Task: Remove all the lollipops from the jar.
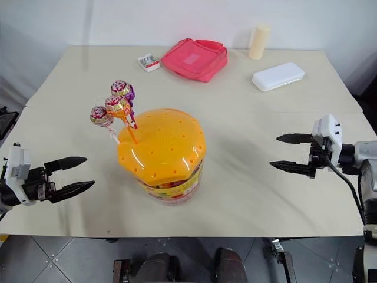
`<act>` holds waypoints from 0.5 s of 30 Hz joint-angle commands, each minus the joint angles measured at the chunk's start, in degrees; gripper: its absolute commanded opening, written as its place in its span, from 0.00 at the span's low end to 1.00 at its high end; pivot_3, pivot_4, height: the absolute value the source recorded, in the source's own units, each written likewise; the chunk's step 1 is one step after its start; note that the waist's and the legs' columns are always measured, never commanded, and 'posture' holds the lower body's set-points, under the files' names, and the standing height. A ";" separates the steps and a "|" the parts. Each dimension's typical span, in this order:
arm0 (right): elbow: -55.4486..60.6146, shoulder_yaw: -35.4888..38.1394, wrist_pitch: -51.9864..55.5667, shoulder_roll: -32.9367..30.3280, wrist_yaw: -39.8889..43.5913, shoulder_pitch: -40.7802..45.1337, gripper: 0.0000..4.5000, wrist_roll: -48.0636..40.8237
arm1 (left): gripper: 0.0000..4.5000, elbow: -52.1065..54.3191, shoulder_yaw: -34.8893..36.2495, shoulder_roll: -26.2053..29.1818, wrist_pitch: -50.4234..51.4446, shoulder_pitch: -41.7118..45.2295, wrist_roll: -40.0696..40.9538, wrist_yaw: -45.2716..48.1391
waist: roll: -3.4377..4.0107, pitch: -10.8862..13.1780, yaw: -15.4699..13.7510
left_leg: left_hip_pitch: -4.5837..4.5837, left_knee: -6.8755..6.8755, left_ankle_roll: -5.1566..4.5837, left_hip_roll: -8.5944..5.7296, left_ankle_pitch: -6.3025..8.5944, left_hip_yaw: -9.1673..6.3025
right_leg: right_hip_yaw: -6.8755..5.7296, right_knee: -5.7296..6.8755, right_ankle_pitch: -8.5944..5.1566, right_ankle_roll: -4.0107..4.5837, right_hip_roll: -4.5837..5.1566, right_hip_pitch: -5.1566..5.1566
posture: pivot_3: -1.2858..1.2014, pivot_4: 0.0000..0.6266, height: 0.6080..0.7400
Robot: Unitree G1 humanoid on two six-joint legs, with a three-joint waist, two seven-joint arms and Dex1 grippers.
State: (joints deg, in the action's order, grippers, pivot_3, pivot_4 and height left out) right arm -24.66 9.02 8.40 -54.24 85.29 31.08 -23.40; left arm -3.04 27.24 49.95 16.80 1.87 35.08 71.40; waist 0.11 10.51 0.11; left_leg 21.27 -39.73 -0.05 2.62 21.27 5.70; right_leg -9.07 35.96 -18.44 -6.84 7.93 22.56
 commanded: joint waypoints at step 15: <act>9.20 0.03 4.37 2.02 1.02 2.41 1.00 -4.55 | 0.99 16.86 7.63 5.05 10.89 4.68 6.84 -12.65 | 0.00 0.00 -0.18 | 0.04 -0.16 0.00 0.05 0.01 -0.04 | 0.02 0.06 0.00 0.00 -0.02 -0.01 | 0.52 0.24 1.00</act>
State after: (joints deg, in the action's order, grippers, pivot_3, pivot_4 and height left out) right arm -19.72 7.61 12.08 -52.35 85.31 33.08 -25.31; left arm 10.68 32.82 53.15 25.28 3.53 38.65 61.78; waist 0.11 10.51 -0.07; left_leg 21.33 -39.92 -0.04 2.68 21.28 5.62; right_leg -9.07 36.03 -18.44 -6.83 7.91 22.55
